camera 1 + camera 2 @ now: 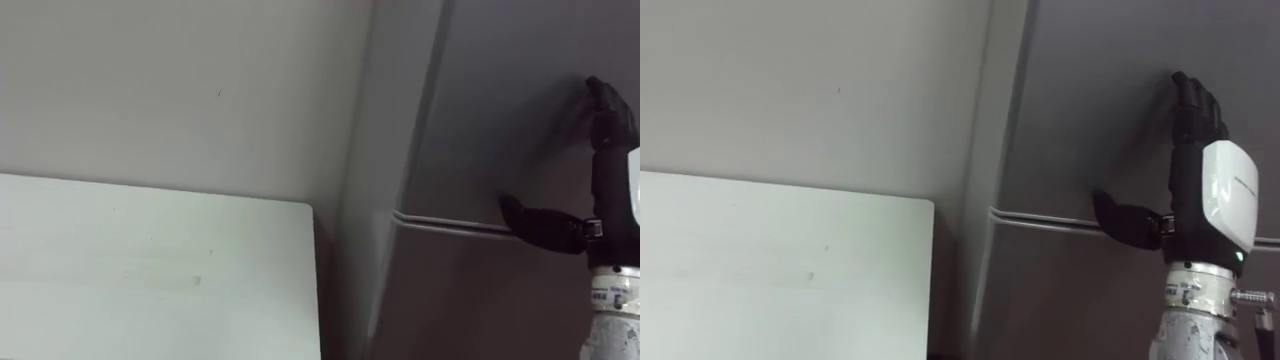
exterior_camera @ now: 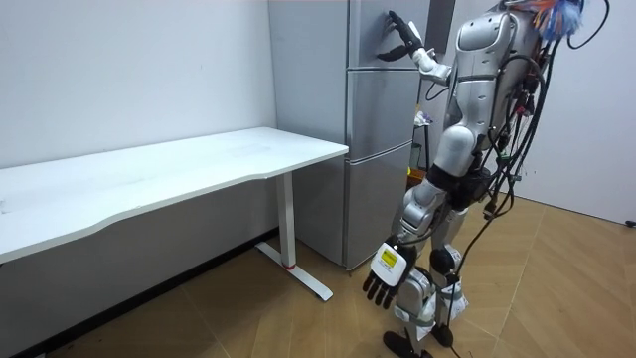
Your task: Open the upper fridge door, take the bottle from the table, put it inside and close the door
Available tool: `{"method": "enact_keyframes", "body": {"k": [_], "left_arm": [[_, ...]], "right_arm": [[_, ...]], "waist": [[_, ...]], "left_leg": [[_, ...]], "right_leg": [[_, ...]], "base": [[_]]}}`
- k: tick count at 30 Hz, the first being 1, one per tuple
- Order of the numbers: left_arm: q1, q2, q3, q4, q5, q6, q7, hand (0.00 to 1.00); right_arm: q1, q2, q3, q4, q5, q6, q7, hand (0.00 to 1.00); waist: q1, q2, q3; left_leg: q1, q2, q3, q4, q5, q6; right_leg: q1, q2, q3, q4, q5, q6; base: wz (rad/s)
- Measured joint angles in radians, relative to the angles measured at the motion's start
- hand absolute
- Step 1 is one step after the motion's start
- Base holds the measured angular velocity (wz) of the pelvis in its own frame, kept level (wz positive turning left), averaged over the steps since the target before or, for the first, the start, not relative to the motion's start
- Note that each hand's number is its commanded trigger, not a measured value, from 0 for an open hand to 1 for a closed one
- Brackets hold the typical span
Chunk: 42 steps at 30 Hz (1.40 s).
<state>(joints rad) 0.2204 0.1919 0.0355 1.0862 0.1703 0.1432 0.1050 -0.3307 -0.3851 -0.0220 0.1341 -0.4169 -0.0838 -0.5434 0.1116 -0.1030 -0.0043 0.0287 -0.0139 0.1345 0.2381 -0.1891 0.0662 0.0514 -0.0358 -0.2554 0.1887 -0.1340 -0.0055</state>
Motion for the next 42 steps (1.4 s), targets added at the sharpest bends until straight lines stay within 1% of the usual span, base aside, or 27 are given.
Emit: {"method": "enact_keyframes", "body": {"k": [5, 6, 7, 9, 11, 12, 13, 14, 15, 16, 18, 20, 23, 24, 26, 28, 30, 32, 33, 34, 36, 40, 42], "left_arm": [[0.004, 0.0, 0.003, -0.004, 0.0, -0.006, 0.0, 0.0], [0.007, 0.0, 0.009, -0.007, 0.001, -0.017, 0.0, 0.0], [0.008, 0.0, 0.015, -0.009, 0.002, -0.022, 0.0, 0.0], [0.022, -0.001, 0.043, -0.036, 0.0, -0.034, 0.0, 0.0], [0.031, 0.002, 0.054, -0.05, -0.001, -0.042, 0.002, 0.0], [0.035, 0.003, 0.066, -0.051, -0.003, -0.05, 0.003, 0.0], [0.038, 0.005, 0.074, -0.05, -0.005, -0.058, 0.004, 0.0], [0.039, 0.005, 0.078, -0.049, -0.004, -0.06, 0.006, 0.0], [0.039, 0.007, 0.08, -0.048, -0.003, -0.061, 0.014, 0.0], [0.041, 0.008, 0.08, -0.049, -0.002, -0.062, 0.018, 0.0], [0.048, 0.009, 0.081, -0.049, -0.002, -0.064, 0.02, 0.0], [0.052, 0.009, 0.081, -0.049, -0.002, -0.064, 0.02, 0.0], [0.055, 0.008, 0.08, -0.049, -0.006, -0.068, 0.021, 0.0], [0.057, 0.008, 0.08, -0.052, -0.01, -0.071, 0.022, 0.0], [0.059, 0.008, 0.08, -0.055, -0.022, -0.074, 0.022, 0.0], [0.059, 0.007, 0.08, -0.055, -0.022, -0.08, 0.022, 0.0], [0.059, 0.008, 0.082, -0.056, -0.022, -0.083, 0.024, 0.0], [0.06, 0.008, 0.086, -0.059, -0.022, -0.087, 0.027, 0.0], [0.062, 0.008, 0.086, -0.059, -0.022, -0.089, 0.036, 0.0], [0.065, 0.008, 0.086, -0.059, -0.023, -0.097, 0.042, 0.0], [0.066, 0.008, 0.086, -0.059, -0.023, -0.106, 0.044, 0.0], [0.082, 0.004, 0.087, -0.067, -0.023, -0.106, 0.062, 0.0], [0.086, 0.004, 0.094, -0.066, -0.023, -0.105, 0.068, 0.0]], "right_arm": [[0.028, 0.0, -0.003, -0.07, 0.025, 0.009, 0.001, 0.0], [0.033, 0.0, -0.007, -0.081, 0.032, 0.008, 0.002, 0.0], [0.036, 0.0, -0.011, -0.085, 0.032, 0.006, 0.003, 0.0], [0.041, -0.001, -0.046, -0.09, 0.065, -0.008, 0.01, 0.0], [0.041, -0.004, -0.076, -0.09, 0.099, -0.005, 0.011, 0.0], [0.045, -0.005, -0.097, -0.087, 0.11, 0.001, 0.011, 0.0], [0.061, -0.009, -0.125, -0.087, 0.121, 0.002, 0.011, 0.0], [0.069, -0.014, -0.137, -0.087, 0.124, 0.006, 0.009, 0.0], [0.086, -0.032, -0.155, -0.088, 0.133, 0.014, 0.008, 0.0], [0.101, -0.054, -0.166, -0.087, 0.14, 0.02, 0.006, 0.0], [0.112, -0.074, -0.189, -0.088, 0.141, 0.021, 0.0, 0.0], [0.123, -0.086, -0.224, -0.087, 0.142, 0.022, -0.01, 0.0], [0.128, -0.088, -0.277, -0.083, 0.16, 0.02, -0.037, 0.0], [0.128, -0.09, -0.293, -0.073, 0.189, 0.02, -0.052, 0.0], [0.143, -0.09, -0.323, -0.066, 0.221, 0.02, -0.068, 0.0], [0.159, -0.09, -0.338, -0.06, 0.228, 0.02, -0.081, 0.0], [0.167, -0.09, -0.371, -0.049, 0.232, 0.02, -0.091, 0.0], [0.185, -0.09, -0.4, -0.048, 0.255, 0.02, -0.104, 0.0], [0.195, -0.09, -0.411, -0.048, 0.261, 0.02, -0.115, 0.0], [0.205, -0.09, -0.424, -0.048, 0.279, 0.02, -0.12, 0.0], [0.235, -0.09, -0.451, -0.048, 0.304, 0.02, -0.122, 0.0], [0.299, -0.09, -0.482, -0.048, 0.332, 0.023, -0.118, 0.0], [0.325, -0.09, -0.484, -0.049, 0.345, 0.023, -0.121, 0.0]], "waist": [[-0.014, 0.003, -0.0021], [-0.024, 0.002, -0.0044], [-0.027, 0.002, -0.005], [-0.035, 0.003, -0.0055], [-0.043, 0.004, -0.0063], [-0.053, 0.003, -0.0066], [-0.058, 0.002, -0.0072], [-0.06, 0.0, -0.0085], [-0.064, -0.003, -0.0089], [-0.077, -0.009, -0.0097], [-0.095, -0.011, -0.0062], [-0.107, -0.013, -0.0057], [-0.119, -0.015, -0.003], [-0.13, -0.014, -0.0022], [-0.135, -0.017, -0.0026], [-0.15, -0.02, -0.0042], [-0.173, -0.018, -0.0031], [-0.184, -0.018, -0.0033], [-0.191, -0.022, -0.0015], [-0.193, -0.017, -0.0037], [-0.195, -0.018, -0.0034], [-0.2, -0.017, -0.0032], [-0.2, -0.016, -0.0034]], "left_leg": [[-0.001, 0.0, 0.0, -0.001, 0.001, 0.006], [-0.001, 0.0, 0.0, -0.002, 0.001, 0.006], [-0.001, 0.0, 0.0, -0.002, 0.001, 0.007], [0.0, 0.0, 0.0, -0.003, -0.001, 0.008], [0.003, 0.0, 0.0, -0.006, -0.002, 0.009], [0.009, -0.001, 0.0, -0.013, -0.001, 0.009], [0.013, -0.002, 0.0, -0.017, -0.001, 0.009], [0.014, -0.002, 0.0, -0.018, -0.002, 0.009], [0.014, -0.002, 0.0, -0.02, -0.002, 0.008], [0.014, -0.003, -0.001, -0.023, -0.002, 0.008], [0.016, -0.003, 0.001, -0.028, -0.002, 0.007], [0.021, -0.003, 0.005, -0.036, -0.002, 0.006], [0.033, -0.001, 0.012, -0.045, -0.005, 0.003], [0.035, -0.001, 0.012, -0.049, -0.005, 0.002], [0.036, 0.0, 0.014, -0.053, -0.006, 0.001], [0.036, 0.001, 0.015, -0.057, -0.006, 0.0], [0.036, 0.001, 0.016, -0.059, -0.007, 0.0], [0.036, 0.001, 0.017, -0.061, -0.007, 0.0], [0.037, 0.001, 0.02, -0.07, -0.006, -0.001], [0.039, 0.001, 0.024, -0.071, -0.007, -0.002], [0.04, 0.002, 0.029, -0.073, -0.009, -0.002], [0.051, 0.002, 0.045, -0.076, -0.012, -0.001], [0.054, 0.004, 0.051, -0.077, -0.014, -0.001]], "right_leg": [[0.001, 0.0, -0.003, -0.003, 0.002, -0.003], [0.001, 0.0, -0.004, -0.003, 0.002, -0.005], [0.001, 0.0, -0.005, -0.004, 0.002, -0.006], [0.002, 0.0, -0.003, -0.004, 0.002, -0.007], [0.004, 0.001, 0.002, -0.003, 0.002, -0.007], [0.01, 0.002, 0.006, -0.003, 0.002, -0.007], [0.018, 0.002, 0.006, -0.003, 0.001, -0.007], [0.018, 0.002, 0.005, -0.003, 0.001, -0.007], [0.018, 0.002, 0.005, -0.003, -0.002, -0.007], [0.017, 0.001, 0.005, -0.003, -0.006, -0.006], [0.017, 0.001, 0.006, -0.003, -0.009, -0.006], [0.017, 0.002, 0.007, -0.004, -0.012, -0.006], [0.017, 0.004, 0.007, -0.005, -0.014, -0.008], [0.018, 0.004, 0.006, -0.009, -0.014, -0.008], [0.019, 0.006, 0.006, -0.017, -0.014, -0.009], [0.018, 0.006, 0.006, -0.017, -0.014, -0.008], [0.013, 0.007, 0.006, -0.019, -0.014, -0.008], [0.015, 0.007, 0.007, -0.019, -0.014, -0.008], [0.015, 0.009, 0.011, -0.019, -0.014, -0.008], [0.015, 0.01, 0.016, -0.019, -0.014, -0.008], [0.016, 0.011, 0.025, -0.019, -0.014, -0.008], [0.016, 0.018, 0.038, -0.017, -0.015, -0.007], [0.017, 0.02, 0.057, -0.016, -0.015, -0.007]], "base": [[0.02], [0.04], [0.0], [0.0], [0.0], [0.0], [0.0], [0.0], [0.0], [0.03], [0.0], [-0.06], [-0.1], [0.0], [-0.02], [-0.02], [0.0], [-0.02], [-0.09], [-0.1], [-0.1], [-0.1], [-0.13]]}}
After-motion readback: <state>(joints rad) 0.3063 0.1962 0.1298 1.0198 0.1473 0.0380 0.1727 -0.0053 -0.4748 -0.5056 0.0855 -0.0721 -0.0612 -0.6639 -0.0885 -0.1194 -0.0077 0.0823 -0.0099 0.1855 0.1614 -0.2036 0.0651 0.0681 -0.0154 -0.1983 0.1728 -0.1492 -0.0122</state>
